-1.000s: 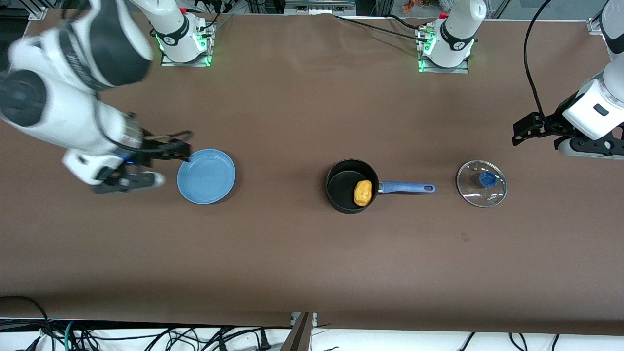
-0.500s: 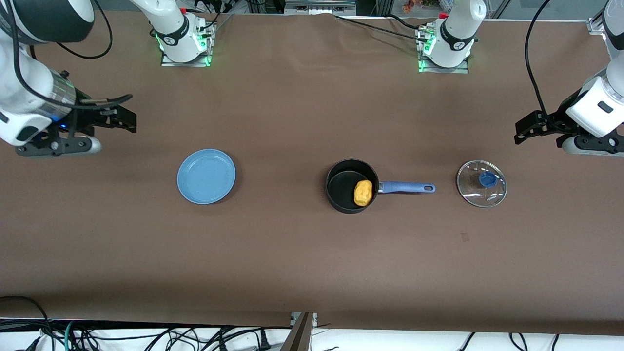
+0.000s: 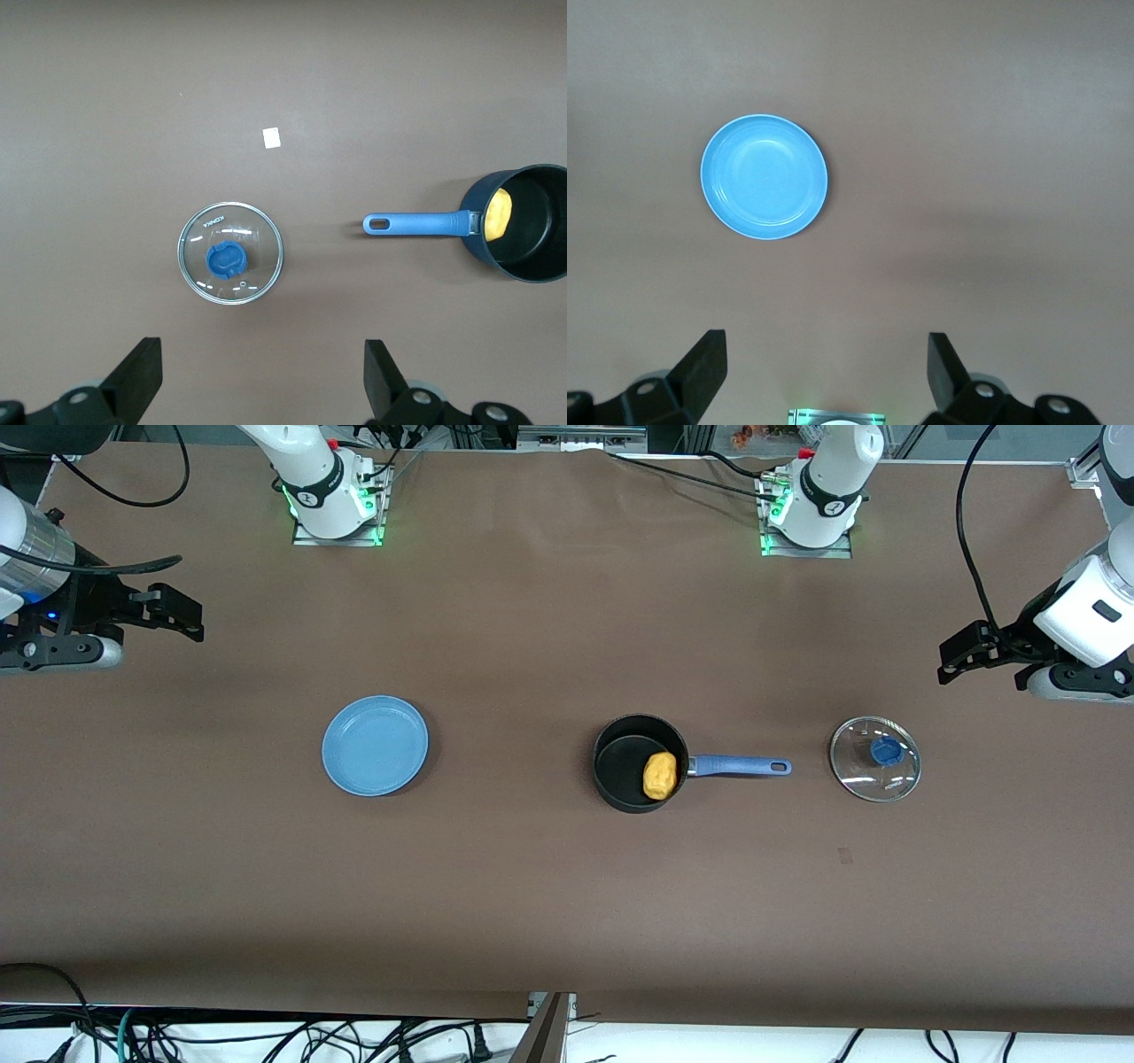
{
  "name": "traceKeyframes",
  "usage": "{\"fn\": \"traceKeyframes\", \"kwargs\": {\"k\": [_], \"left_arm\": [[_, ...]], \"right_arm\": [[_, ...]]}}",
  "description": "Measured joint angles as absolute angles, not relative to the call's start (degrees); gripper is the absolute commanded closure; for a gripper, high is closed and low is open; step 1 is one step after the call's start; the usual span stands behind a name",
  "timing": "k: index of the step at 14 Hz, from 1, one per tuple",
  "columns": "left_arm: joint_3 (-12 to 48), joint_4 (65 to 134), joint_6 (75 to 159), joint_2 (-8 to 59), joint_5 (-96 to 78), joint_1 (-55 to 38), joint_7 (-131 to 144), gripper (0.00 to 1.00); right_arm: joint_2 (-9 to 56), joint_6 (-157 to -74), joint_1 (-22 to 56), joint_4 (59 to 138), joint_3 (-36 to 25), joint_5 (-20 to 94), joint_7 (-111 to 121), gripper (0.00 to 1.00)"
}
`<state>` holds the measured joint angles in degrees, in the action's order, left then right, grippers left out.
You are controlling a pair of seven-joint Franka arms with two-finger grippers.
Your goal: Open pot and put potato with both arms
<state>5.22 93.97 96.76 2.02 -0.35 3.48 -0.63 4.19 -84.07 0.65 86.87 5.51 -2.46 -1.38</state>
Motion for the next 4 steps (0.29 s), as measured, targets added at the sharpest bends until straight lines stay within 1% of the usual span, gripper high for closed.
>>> {"fn": "traceKeyframes", "kwargs": {"k": [4], "left_arm": [[5.17, 93.97, 96.76, 2.02, -0.35, 3.48, -0.62, 0.00]], "right_arm": [[4.36, -84.02, 0.59, 87.02, 4.23, -2.54, -0.93, 0.00]]}}
